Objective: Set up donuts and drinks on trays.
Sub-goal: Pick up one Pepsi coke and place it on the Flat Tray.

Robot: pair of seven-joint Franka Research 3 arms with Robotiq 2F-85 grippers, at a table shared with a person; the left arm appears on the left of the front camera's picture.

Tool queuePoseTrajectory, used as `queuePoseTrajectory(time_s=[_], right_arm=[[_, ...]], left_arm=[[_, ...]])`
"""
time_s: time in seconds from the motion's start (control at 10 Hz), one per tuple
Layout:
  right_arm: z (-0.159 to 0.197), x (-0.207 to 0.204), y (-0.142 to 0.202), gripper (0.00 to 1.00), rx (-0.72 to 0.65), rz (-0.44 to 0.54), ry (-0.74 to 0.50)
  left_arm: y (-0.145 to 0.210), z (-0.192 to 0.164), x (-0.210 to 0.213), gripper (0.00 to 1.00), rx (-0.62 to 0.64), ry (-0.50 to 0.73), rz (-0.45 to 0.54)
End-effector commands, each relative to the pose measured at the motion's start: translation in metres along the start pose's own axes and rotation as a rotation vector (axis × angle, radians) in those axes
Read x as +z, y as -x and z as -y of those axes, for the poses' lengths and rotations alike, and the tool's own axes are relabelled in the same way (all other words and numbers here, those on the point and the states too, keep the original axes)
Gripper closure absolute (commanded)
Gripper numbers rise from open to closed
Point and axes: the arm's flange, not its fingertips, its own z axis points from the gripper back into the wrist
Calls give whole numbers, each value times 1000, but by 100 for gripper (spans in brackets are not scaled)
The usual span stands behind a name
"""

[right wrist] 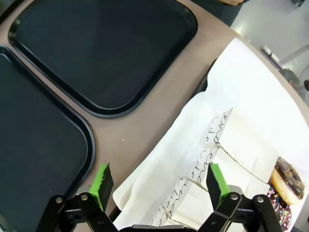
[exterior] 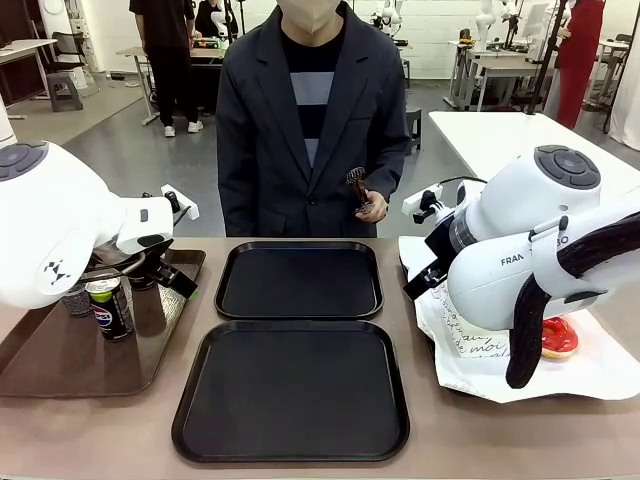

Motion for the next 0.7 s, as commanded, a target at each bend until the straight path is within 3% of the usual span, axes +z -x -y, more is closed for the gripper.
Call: queuePoseTrajectory(time_s=[0.0,0.1,0.2,0.4,0.6], right_arm=[[0,0,0,0,0,0,0],[0,0,0,0,0,0,0],[-4,20,9,0,42,0,28],[-15,85,52,0,91,-16,85],[-19,132,103,0,126,-72,45]], left_arm=[[0,0,0,0,0,0,0],[0,0,0,0,0,0,0],[1,9,16,0,-25,-19,-62],[26,40,81,0,-3,-92,-94],[64,57,125,0,-65,-12,-140]])
